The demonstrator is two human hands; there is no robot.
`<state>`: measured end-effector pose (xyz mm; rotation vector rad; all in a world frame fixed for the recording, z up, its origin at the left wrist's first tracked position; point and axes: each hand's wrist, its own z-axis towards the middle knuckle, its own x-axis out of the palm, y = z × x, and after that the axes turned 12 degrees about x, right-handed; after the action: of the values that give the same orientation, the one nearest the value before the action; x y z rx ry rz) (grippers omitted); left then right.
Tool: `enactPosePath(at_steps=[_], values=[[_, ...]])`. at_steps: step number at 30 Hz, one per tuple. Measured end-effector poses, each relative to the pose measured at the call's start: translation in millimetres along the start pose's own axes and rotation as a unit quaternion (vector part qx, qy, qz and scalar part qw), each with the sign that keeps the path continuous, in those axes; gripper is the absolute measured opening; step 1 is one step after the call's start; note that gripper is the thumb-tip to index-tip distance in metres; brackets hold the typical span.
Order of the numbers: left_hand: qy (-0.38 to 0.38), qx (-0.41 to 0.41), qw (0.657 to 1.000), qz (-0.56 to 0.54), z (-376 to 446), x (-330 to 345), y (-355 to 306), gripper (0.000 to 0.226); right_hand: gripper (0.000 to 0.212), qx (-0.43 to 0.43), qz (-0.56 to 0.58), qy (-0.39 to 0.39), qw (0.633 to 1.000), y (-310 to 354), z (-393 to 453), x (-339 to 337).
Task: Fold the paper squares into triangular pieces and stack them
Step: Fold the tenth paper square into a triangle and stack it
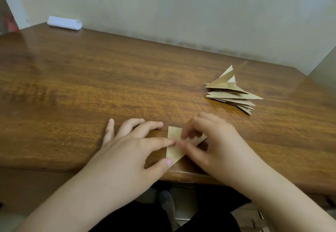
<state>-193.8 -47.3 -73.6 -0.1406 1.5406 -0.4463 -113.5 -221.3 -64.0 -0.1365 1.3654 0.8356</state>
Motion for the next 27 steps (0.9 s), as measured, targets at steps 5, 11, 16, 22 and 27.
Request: enactPosePath(at_steps=[5, 11, 16, 22, 27], values=[[0.018, 0.016, 1.000, -0.011, -1, 0, 7, 0.063, 0.004, -0.054, 0.072, 0.097, 0.991, 7, -10, 4], [0.038, 0.013, 0.999, -0.016, -2, -3, 5, 0.047, 0.010, -0.022, 0.086, 0.112, 0.990, 5, -4, 4], [0.027, 0.015, 0.999, -0.018, -2, -1, 6, 0.063, 0.008, 0.021, 0.087, 0.105, 0.990, -12, 4, -6], [0.027, 0.014, 0.999, -0.024, -2, -2, 5, 0.061, 0.005, 0.061, 0.089, 0.098, 0.989, -29, 9, -17], [0.029, 0.015, 0.999, -0.020, -2, -1, 5, 0.057, 0.007, 0.079, 0.076, 0.092, 0.990, -41, 14, -19]])
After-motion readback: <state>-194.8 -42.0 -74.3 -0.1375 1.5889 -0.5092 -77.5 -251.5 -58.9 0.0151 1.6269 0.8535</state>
